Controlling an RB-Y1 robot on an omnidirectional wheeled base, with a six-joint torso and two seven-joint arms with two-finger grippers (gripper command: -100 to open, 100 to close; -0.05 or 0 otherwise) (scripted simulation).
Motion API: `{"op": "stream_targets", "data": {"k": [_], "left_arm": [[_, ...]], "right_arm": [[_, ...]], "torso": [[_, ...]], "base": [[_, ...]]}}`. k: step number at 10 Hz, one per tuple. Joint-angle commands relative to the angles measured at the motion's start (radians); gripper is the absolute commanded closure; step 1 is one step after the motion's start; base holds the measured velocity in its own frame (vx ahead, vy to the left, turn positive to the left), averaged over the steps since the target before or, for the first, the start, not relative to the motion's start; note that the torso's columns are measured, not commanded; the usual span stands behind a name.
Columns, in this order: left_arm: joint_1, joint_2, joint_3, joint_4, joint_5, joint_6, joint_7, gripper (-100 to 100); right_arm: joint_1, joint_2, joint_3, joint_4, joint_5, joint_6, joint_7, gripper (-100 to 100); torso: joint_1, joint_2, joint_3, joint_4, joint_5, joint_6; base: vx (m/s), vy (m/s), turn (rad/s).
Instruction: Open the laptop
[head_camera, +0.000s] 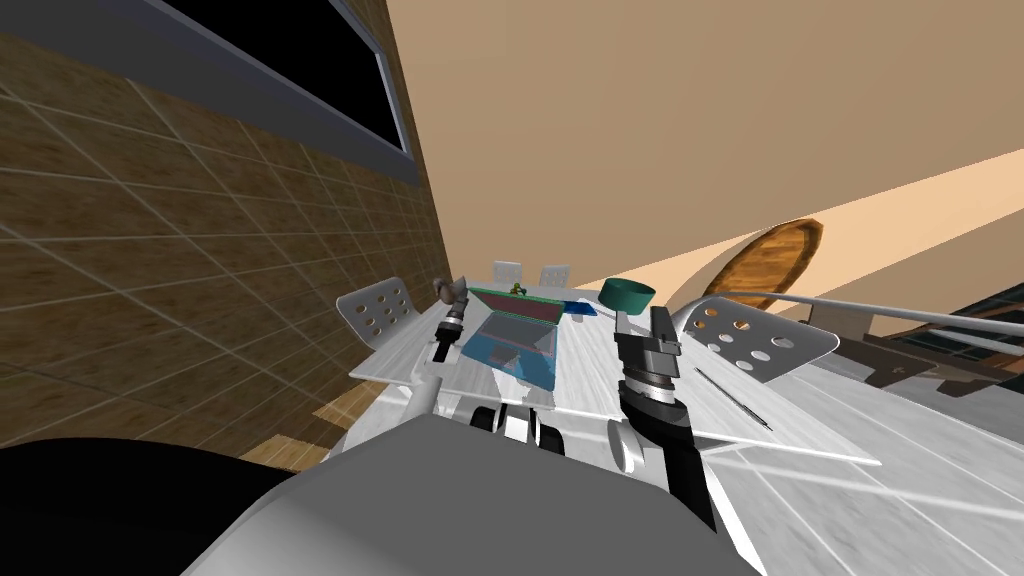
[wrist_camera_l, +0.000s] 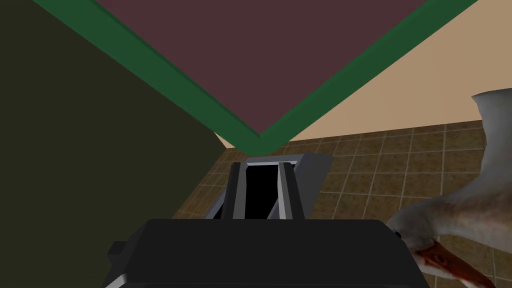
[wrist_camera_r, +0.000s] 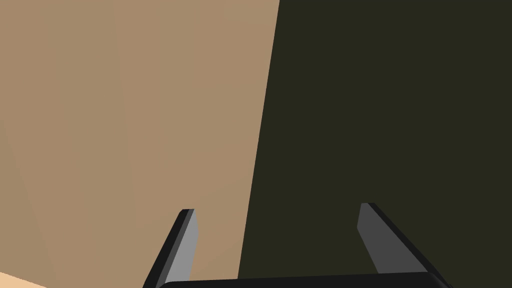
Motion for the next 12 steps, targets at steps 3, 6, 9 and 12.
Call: {"op": "stream_targets", "data": {"k": [3,6,9,12], "left_arm": [[0.099,-0.012,0.032,0.028,0.046,-0.165,0.007,100],[0.158,-0.016,0.052,0.039,0.070,-0.268,0.011,100],[0.167,-0.016,0.052,0.039,0.070,-0.350,0.011,100],[0.220,-0.019,0.071,0.051,0.094,-0.433,0.015,100]], "right_arm": [[0.000,0.000,0.000,0.000,0.000,0.000,0.000,0],[0.000,0.000,0.000,0.000,0.000,0.000,0.000,0],[0.000,0.000,0.000,0.000,0.000,0.000,0.000,0],[0.000,0.000,0.000,0.000,0.000,0.000,0.000,0]], "torso": [[0.001,-0.002,-0.001,-0.001,0.001,0.000],[0.000,-0.001,0.000,0.000,0.000,-0.001],[-0.001,0.000,0.001,0.001,0.000,0.000],[-0.007,0.008,0.002,0.009,-0.003,-0.006]], "base": [[0.068,-0.033,0.050],[0.065,-0.048,0.068],[0.044,-0.025,0.020],[0.014,-0.022,0.063]]}}
